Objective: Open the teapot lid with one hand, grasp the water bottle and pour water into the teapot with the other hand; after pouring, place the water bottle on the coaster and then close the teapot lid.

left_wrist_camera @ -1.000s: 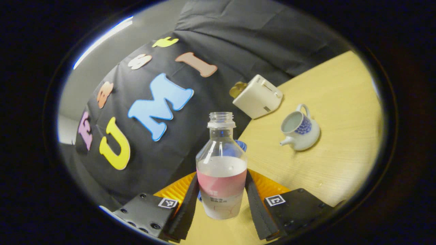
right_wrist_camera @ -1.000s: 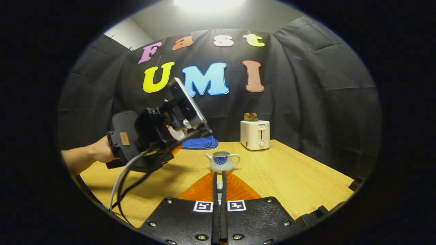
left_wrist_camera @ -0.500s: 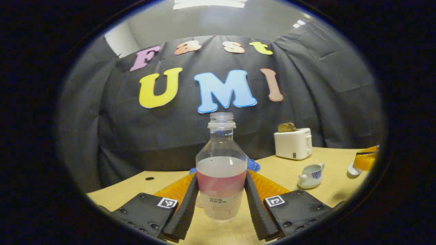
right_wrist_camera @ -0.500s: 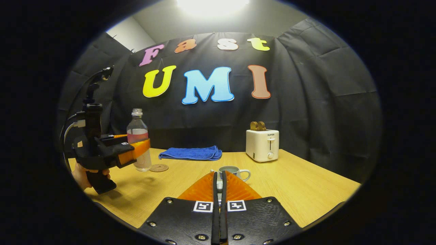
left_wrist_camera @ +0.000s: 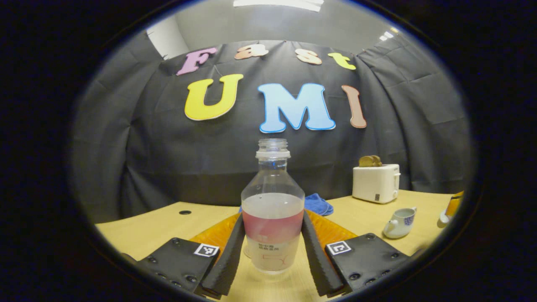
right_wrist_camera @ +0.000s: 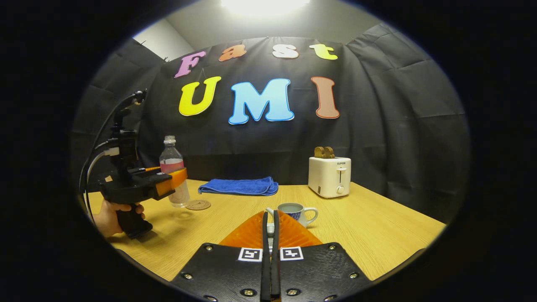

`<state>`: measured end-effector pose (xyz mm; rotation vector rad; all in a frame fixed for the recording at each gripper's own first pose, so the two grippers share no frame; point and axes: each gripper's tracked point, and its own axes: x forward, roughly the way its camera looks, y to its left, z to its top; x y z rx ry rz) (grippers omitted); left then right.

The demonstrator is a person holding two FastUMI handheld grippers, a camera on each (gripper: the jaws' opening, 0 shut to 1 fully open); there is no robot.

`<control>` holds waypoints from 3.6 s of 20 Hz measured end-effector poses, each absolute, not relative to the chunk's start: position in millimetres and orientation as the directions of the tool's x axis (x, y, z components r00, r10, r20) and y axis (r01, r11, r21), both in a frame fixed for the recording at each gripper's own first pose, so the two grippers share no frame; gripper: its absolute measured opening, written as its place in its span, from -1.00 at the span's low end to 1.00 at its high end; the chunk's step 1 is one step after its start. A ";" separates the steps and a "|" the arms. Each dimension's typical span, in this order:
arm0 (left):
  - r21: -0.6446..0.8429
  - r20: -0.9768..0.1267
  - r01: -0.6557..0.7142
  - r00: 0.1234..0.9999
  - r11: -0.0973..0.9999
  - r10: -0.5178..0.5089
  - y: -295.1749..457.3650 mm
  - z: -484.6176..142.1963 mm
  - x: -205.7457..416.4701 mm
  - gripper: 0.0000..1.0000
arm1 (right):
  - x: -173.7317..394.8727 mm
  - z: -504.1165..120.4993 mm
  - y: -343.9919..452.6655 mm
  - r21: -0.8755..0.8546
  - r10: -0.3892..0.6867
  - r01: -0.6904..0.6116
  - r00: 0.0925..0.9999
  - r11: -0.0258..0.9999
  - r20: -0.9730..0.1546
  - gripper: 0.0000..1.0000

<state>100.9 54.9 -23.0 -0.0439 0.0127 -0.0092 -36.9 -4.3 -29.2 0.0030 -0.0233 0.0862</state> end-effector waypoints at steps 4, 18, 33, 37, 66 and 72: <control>-0.107 -0.043 0.005 0.999 0.994 -0.010 81.6 -32.2 141.2 0.69 | -41.3 -29.8 -7.8 0.015 0.079 -0.079 0.997 0.997 0.022 -0.98; -0.044 -0.110 0.004 0.994 0.999 -0.009 79.3 -70.2 195.5 0.73 | -38.0 -29.9 -19.1 0.042 0.064 -0.065 0.998 0.997 0.015 -0.98; -0.075 -0.102 -0.013 0.995 0.997 0.005 85.1 -60.2 186.4 1.00 | -41.4 -31.2 -19.5 0.037 0.064 -0.065 0.998 0.997 0.009 -0.98; -0.064 -0.102 -0.004 0.995 0.998 -0.003 80.1 -57.0 178.4 1.00 | -43.4 -30.0 -17.9 0.032 0.068 -0.068 0.998 0.997 0.009 -0.98; -0.072 -0.120 0.109 0.986 0.991 -0.117 19.4 -43.9 0.3 1.00 | 94.6 -16.8 -30.9 -0.024 0.025 -0.025 1.000 0.999 0.014 -0.98; -0.068 -0.111 0.115 0.986 0.991 -0.122 23.0 -40.8 4.5 1.00 | 118.0 -30.7 -34.8 -0.039 0.001 -0.002 1.000 0.999 -0.023 -0.98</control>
